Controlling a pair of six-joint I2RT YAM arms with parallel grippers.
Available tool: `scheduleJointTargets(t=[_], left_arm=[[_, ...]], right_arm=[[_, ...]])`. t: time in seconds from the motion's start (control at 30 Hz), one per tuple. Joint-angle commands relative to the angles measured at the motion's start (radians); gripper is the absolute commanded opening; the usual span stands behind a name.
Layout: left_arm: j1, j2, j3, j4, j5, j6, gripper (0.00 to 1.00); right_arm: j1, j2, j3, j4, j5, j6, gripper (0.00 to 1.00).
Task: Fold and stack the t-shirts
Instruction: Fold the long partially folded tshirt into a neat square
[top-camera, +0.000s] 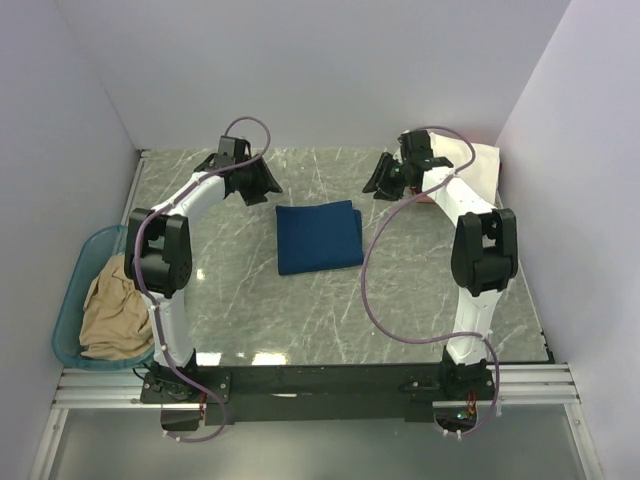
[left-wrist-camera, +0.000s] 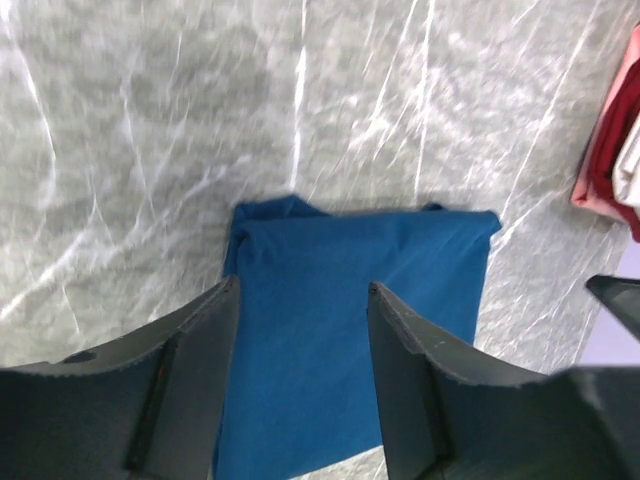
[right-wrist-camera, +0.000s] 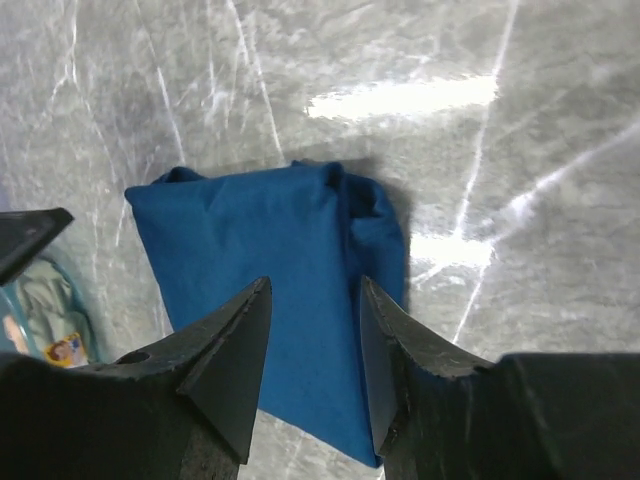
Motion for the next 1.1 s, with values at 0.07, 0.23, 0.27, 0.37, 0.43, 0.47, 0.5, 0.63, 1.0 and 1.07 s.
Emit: scheduleJointTargets(t=[0.07,0.23,0.27,0.37,0.43,0.47,0.5,0.63,1.0,1.07], left_arm=[[-0.012,-0.028,-0.04,0.029,-0.011,-0.016,0.55],[-0.017,0.023,-0.023,0.044,-0.01,-0.002,0.53],[-0.017,0.032,-0.016,0.05,-0.008,-0.001,0.53],[-0.023,0.075,0.015,0.032,-0.014,0.001,0.51],[-0.028,0.098,0.03,0.02,-0.03,0.001,0.5],[-0.029,0.101,0.034,0.021,-0.03,0.001,0.5],[-0.031,0.106,0.034,0.023,-0.036,-0.001,0.49],[-0.035,0.123,0.041,0.027,-0.042,-0.005,0.48],[-0.043,0.16,0.066,0.04,-0.02,-0.016,0.33],[-0.046,0.16,0.066,0.043,-0.017,-0.019,0.26]], right_arm=[[0.039,0.04,0.092,0.006,0.042,-0.059,0.48],[0.057,0.161,0.223,-0.045,0.08,-0.087,0.48],[0.057,0.175,0.244,-0.043,0.08,-0.087,0.48],[0.062,0.223,0.284,-0.051,0.078,-0.081,0.48],[0.068,0.246,0.296,-0.06,0.086,-0.081,0.48],[0.073,0.25,0.298,-0.06,0.086,-0.084,0.48],[0.08,0.253,0.298,-0.054,0.088,-0.082,0.48],[0.088,0.284,0.306,-0.054,0.091,-0.079,0.48],[0.116,0.321,0.324,-0.051,0.106,-0.065,0.45],[0.117,0.316,0.316,-0.046,0.108,-0.062,0.39]])
